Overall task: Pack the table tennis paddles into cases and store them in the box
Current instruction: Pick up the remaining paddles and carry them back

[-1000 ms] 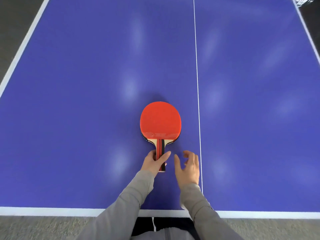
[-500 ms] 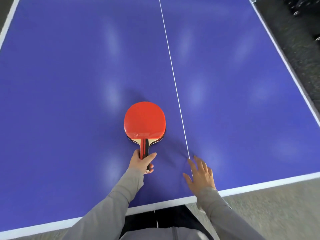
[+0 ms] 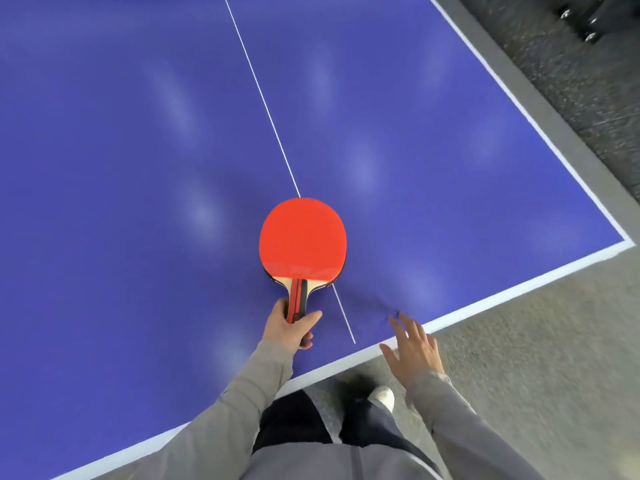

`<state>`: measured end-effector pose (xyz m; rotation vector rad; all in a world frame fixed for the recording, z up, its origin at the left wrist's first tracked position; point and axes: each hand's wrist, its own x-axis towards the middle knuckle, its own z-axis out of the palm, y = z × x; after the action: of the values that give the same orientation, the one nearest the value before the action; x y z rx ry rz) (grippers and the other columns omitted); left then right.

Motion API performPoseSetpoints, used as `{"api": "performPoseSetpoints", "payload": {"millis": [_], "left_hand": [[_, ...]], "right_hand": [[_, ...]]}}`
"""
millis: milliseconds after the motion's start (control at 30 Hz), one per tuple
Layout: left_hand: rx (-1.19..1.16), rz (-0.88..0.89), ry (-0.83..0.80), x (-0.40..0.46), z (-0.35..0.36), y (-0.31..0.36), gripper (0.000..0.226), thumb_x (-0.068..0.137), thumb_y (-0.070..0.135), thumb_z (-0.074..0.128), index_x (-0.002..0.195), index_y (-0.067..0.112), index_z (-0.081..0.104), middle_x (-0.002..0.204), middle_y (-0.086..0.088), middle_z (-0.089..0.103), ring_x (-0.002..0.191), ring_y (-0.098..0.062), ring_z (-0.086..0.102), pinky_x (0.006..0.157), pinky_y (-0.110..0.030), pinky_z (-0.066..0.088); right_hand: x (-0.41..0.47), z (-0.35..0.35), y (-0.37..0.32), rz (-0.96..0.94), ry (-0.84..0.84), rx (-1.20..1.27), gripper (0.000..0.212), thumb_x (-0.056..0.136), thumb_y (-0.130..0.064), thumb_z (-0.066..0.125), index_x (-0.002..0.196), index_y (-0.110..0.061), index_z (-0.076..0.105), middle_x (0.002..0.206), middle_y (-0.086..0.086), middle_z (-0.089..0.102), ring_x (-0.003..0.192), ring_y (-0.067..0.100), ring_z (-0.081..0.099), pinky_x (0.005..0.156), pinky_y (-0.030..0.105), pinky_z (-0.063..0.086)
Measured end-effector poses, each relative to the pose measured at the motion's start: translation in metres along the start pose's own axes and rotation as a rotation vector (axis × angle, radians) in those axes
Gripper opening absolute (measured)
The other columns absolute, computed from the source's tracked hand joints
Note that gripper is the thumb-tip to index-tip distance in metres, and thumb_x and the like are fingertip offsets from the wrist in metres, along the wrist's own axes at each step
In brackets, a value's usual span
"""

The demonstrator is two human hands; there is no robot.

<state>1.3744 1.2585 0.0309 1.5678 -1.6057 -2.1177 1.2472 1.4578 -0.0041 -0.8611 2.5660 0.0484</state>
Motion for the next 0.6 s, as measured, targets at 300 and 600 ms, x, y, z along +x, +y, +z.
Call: {"api": "performPoseSetpoints", "payload": {"millis": [300,600], "left_hand": [[0.055,0.015,-0.095,-0.044,0.144,-0.008,0.026,0.082,0.013,0.070,0.096,0.008,0.049,0.075,-0.014,0.050,0.052,-0.017,0.051,0.044,-0.020,0.047],[0.197,0.059,-0.230,-0.081,0.305,-0.018,0.021,0.083,0.015,0.069,0.092,0.009,0.051,0.069,-0.012,0.052,0.053,-0.019,0.052,0.044,-0.021,0.049]], "right_hand": [[-0.033,-0.009,0.133,0.129,-0.035,0.127,0.055,0.096,-0.044,0.040,0.145,-0.025,0.025,0.149,-0.004,0.031,0.137,0.018,0.029,0.111,0.035,0.026],[-0.088,0.000,0.297,0.343,-0.185,0.199,0.054,0.097,-0.047,0.035,0.145,-0.024,0.025,0.148,-0.001,0.034,0.138,0.019,0.030,0.112,0.037,0.025]]}}
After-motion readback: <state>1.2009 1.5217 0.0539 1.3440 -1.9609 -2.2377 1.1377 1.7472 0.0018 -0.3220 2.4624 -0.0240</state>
